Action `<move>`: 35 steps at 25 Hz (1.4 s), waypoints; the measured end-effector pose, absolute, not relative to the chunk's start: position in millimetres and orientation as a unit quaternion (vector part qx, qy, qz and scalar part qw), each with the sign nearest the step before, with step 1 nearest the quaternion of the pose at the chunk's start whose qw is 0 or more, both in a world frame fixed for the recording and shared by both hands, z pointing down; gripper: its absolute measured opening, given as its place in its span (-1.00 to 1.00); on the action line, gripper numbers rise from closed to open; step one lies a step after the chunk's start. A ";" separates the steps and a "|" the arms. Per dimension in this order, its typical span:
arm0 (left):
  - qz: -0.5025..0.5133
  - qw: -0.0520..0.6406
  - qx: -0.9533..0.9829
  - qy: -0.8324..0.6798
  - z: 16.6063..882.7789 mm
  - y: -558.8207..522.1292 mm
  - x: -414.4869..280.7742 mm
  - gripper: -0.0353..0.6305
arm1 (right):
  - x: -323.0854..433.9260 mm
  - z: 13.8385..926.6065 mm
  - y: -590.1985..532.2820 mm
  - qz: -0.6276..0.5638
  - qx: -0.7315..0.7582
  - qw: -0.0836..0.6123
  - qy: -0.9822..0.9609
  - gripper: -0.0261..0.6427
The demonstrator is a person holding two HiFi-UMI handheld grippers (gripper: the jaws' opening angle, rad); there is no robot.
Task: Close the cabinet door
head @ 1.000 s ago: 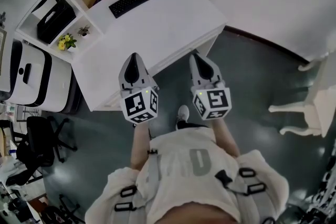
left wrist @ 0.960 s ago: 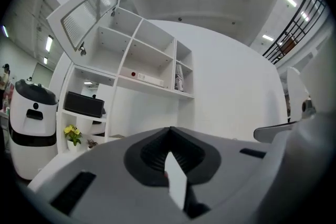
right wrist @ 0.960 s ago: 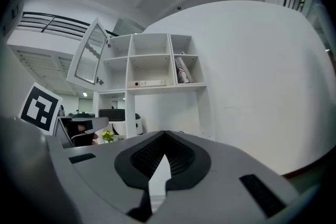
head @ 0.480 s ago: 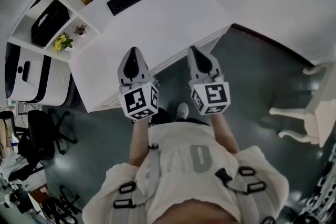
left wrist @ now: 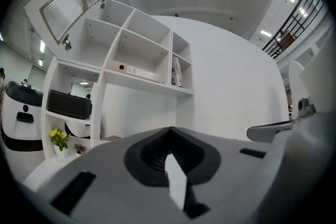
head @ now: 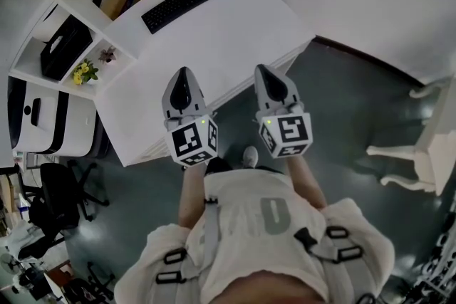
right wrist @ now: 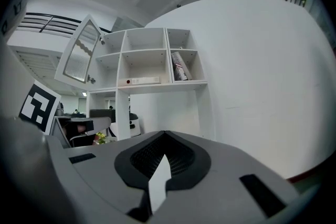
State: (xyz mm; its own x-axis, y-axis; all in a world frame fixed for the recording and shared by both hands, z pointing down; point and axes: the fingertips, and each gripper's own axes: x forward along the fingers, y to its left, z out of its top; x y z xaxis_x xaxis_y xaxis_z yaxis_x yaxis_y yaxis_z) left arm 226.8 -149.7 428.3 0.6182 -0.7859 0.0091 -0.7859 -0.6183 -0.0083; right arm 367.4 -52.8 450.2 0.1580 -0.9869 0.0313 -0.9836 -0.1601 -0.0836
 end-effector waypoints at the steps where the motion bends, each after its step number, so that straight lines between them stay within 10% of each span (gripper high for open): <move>1: -0.006 0.004 -0.899 0.439 426.7 -152.0 224.4 -0.88 | 365.5 447.6 -56.0 -0.036 -0.758 0.022 0.651 -0.93; 35: 0.010 0.007 -0.735 0.678 383.2 -241.6 -161.3 -0.88 | -16.5 389.2 -258.6 0.005 -0.495 0.044 0.868 -0.93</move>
State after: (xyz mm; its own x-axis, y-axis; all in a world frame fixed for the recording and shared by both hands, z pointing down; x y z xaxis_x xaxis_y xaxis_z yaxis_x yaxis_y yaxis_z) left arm -161.3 -241.6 383.2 0.0814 -0.9964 -0.0249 -0.9967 -0.0815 0.0038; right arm -16.5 -258.6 389.2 -0.5058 -0.8589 -0.0811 -0.8598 0.5095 -0.0340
